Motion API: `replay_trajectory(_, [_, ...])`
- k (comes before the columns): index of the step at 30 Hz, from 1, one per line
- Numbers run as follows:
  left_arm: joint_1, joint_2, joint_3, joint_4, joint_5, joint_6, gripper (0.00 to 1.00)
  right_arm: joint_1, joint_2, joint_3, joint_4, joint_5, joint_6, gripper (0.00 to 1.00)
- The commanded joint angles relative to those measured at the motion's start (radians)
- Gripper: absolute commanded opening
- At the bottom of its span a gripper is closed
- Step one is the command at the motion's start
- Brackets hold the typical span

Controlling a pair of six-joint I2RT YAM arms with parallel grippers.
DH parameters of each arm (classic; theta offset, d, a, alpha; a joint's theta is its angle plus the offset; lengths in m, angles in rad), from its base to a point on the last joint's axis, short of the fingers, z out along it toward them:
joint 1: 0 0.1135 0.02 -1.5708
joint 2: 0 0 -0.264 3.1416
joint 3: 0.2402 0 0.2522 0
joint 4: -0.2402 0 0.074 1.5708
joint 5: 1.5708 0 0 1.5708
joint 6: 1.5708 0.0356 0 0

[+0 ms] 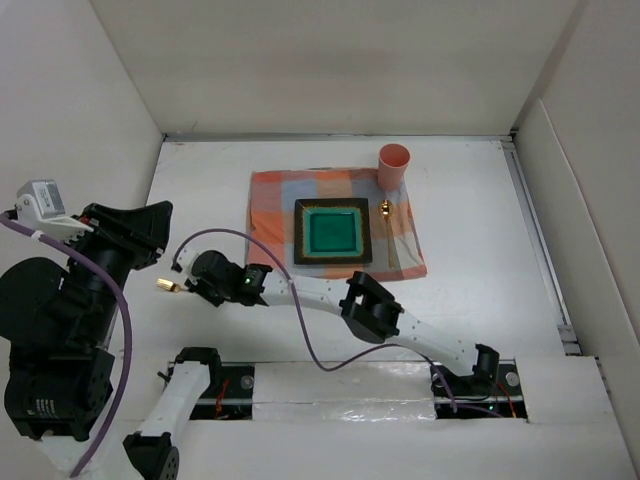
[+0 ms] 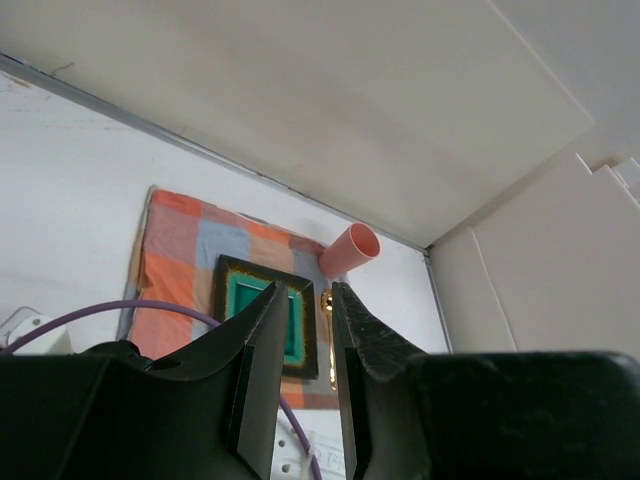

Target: Set the dinner table for one person

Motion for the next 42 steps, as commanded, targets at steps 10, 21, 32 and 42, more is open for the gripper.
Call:
replay_trajectory(10, [-0.002,-0.037,-0.061,0.048,0.015,0.000,0.21,0.002,-0.275,-0.334,0.134,0.037,0.127,0.00])
replay_trajectory(21, [-0.002,-0.129,-0.300,-0.018,0.067,-0.004,0.20,-0.189,-0.571,-0.445,0.145,0.053,0.442,0.00])
replay_trajectory(32, [-0.002,-0.147,-0.453,0.038,0.148,-0.012,0.21,-0.294,-0.640,-0.684,0.161,0.346,0.760,0.00])
replay_trajectory(42, [-0.002,-0.160,-0.467,-0.037,0.190,0.008,0.21,-0.285,-0.505,-0.566,0.062,0.469,0.993,0.00])
